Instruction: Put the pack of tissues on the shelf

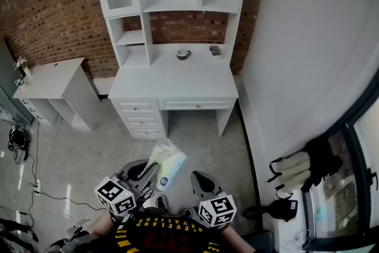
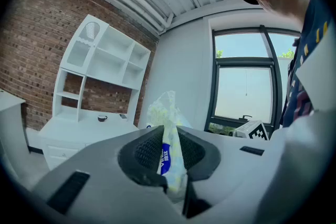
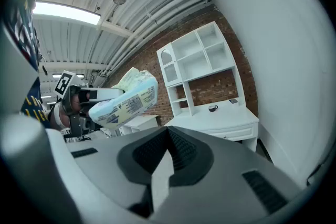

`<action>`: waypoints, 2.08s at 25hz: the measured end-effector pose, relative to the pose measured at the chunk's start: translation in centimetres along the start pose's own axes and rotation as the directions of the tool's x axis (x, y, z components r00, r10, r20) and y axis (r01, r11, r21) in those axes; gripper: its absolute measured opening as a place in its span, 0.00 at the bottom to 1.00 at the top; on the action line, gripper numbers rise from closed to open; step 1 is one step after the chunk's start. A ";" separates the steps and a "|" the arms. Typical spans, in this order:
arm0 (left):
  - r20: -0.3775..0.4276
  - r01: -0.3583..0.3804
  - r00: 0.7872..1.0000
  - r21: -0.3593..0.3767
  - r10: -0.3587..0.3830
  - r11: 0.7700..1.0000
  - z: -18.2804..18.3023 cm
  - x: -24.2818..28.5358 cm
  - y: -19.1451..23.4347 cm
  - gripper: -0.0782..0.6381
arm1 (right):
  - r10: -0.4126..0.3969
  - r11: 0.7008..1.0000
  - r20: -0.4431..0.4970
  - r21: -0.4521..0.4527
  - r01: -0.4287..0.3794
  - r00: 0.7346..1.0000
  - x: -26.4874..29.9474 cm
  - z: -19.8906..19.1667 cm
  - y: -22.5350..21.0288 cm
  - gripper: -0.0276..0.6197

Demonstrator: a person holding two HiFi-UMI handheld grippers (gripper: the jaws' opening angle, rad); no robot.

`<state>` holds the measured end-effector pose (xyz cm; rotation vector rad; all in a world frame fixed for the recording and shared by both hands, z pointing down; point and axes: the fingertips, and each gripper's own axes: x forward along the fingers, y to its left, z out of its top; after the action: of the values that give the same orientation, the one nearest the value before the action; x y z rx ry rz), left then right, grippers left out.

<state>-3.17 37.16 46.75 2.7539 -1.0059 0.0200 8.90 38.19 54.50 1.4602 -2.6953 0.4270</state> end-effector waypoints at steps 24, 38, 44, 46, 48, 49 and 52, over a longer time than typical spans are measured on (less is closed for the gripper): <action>-0.075 -0.011 0.997 -0.036 0.008 0.999 -2.6 1.7 1.6 0.17 | -0.086 0.991 -0.017 0.105 0.087 0.996 0.7 -1.6 -3.3 0.05; -0.043 0.069 0.996 -0.079 -0.073 0.994 -0.3 7.3 9.7 0.17 | -0.128 0.990 -0.031 0.051 0.129 0.991 9.0 1.8 -6.4 0.05; -0.031 0.065 0.997 -0.074 -0.068 0.995 0.7 8.3 14.4 0.17 | -0.131 0.990 -0.053 0.043 0.133 0.990 14.0 2.9 -7.0 0.05; -0.030 0.058 0.998 -0.079 -0.061 0.995 0.8 8.4 15.9 0.17 | -0.122 0.991 -0.053 0.040 0.125 0.991 15.5 3.4 -6.8 0.05; -0.030 0.051 0.998 -0.088 -0.054 0.995 0.9 8.4 17.5 0.17 | -0.115 0.992 -0.048 0.041 0.117 0.992 16.8 3.9 -6.6 0.05; -0.031 0.047 0.998 -0.095 -0.051 0.994 0.8 8.4 18.3 0.17 | -0.113 0.992 -0.047 0.043 0.115 0.992 17.4 4.0 -6.4 0.05; -0.035 0.040 0.998 -0.119 -0.044 0.992 0.4 8.5 20.1 0.17 | -0.112 0.992 -0.058 0.052 0.115 0.992 18.8 3.8 -6.2 0.05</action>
<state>-9.49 16.71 50.90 2.6557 -0.9089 0.0055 4.00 18.64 55.38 1.5822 -2.5620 0.5304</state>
